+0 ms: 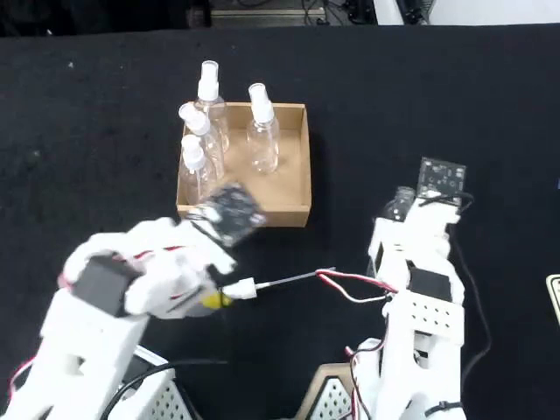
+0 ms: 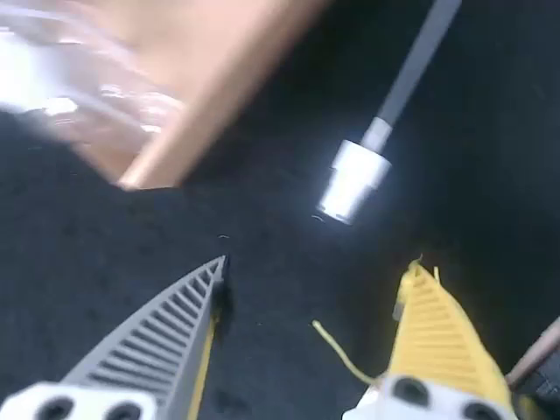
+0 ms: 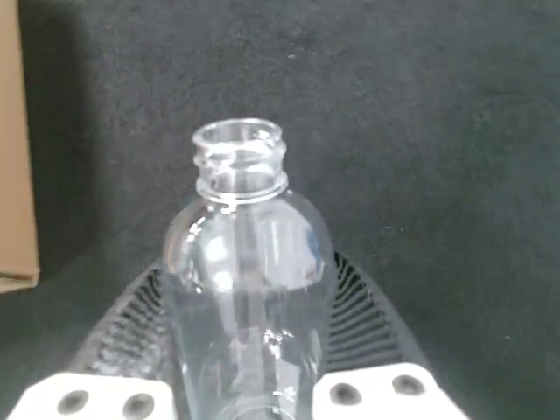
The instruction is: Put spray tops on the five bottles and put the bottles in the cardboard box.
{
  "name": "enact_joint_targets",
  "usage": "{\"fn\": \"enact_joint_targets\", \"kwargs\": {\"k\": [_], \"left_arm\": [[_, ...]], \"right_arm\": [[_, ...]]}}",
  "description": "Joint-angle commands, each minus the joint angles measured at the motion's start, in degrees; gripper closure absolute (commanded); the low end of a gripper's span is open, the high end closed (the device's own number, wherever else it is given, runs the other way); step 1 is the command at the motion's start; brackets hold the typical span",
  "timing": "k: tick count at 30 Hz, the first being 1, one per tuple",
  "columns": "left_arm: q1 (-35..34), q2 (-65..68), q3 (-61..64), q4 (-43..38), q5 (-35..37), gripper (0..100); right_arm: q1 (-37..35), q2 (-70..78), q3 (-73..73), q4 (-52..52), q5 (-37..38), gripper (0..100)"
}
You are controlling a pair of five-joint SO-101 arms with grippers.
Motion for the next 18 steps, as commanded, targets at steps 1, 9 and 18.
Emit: {"fn": "enact_joint_targets", "kwargs": {"k": [1,9,18], "left_arm": [[7.8,4.8,0.7,-6.4,-0.8,72],[11.5,7.1,16.1,-22.9,-0.7,72],[4.7,7.3,27.5,-38.9,-0.3,72]], "right_arm": [[3.1,-2.2,-1.0,-1.8,-1.1,98.8],[3.1,-2.2,-1.5,-1.8,-1.1,98.8],[2.9,-2.2,-1.6,-1.8,-1.1,98.8]]}}
